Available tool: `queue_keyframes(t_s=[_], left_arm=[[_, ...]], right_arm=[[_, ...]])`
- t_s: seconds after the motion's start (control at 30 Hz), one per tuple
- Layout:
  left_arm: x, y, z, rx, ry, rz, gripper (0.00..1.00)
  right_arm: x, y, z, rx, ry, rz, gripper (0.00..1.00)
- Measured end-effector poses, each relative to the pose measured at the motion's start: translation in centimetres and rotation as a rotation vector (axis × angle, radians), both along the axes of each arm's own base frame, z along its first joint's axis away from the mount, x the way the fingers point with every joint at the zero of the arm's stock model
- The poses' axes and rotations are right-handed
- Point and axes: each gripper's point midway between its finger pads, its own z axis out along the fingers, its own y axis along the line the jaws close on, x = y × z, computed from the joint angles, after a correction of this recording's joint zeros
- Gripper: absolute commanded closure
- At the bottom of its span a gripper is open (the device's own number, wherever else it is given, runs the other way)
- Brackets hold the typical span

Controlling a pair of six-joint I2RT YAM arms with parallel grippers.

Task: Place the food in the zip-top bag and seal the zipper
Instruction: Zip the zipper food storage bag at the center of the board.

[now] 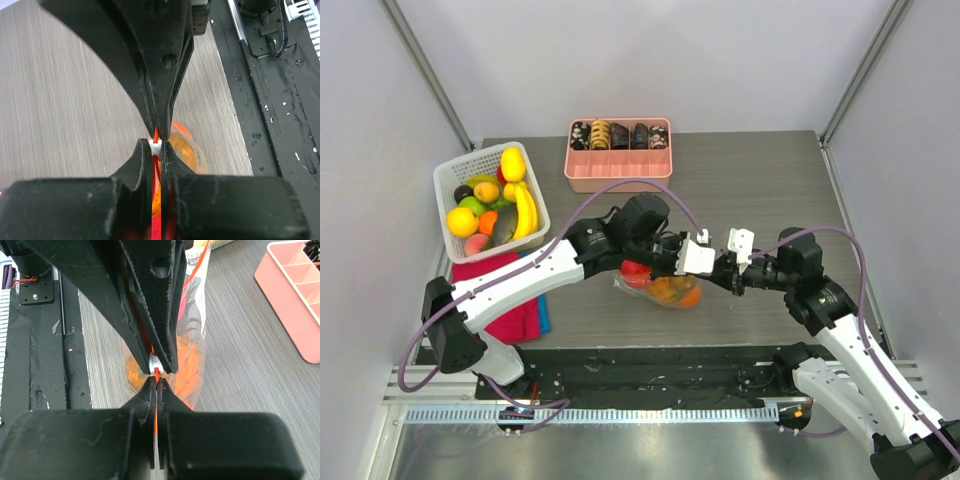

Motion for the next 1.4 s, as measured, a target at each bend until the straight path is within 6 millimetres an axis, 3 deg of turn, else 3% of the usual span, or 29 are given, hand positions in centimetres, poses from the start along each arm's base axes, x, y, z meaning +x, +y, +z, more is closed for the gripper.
queue_keyframes(t_s=[0.5,1.03,1.23,1.37,1.4], left_arm=[[2.3,4.9,0.2,0.06,-0.015,0.07,1.0],[5.5,13.3,0.0,0.15,-0.049,0.237,1.0],[8.0,18.3,-1.2,0.246,-0.077,0.379,1.0],[8.8,20.2,-1.1,0.268,-0.095,0.42,1.0],[8.8,20.4,-1.1,0.27,-0.096,0.421,1.0]], right_arm=[[0.4,-0.4,0.4,-0.007,-0.038,-0.037,0.99],[0.6,-1.1,0.6,-0.025,-0.083,-0.07,0.99],[0.5,-1.7,0.1,-0.05,-0.078,-0.096,0.99],[0.5,-1.8,-0.2,-0.061,-0.07,-0.101,0.99],[0.5,-1.8,-0.3,-0.062,-0.067,-0.101,0.82]])
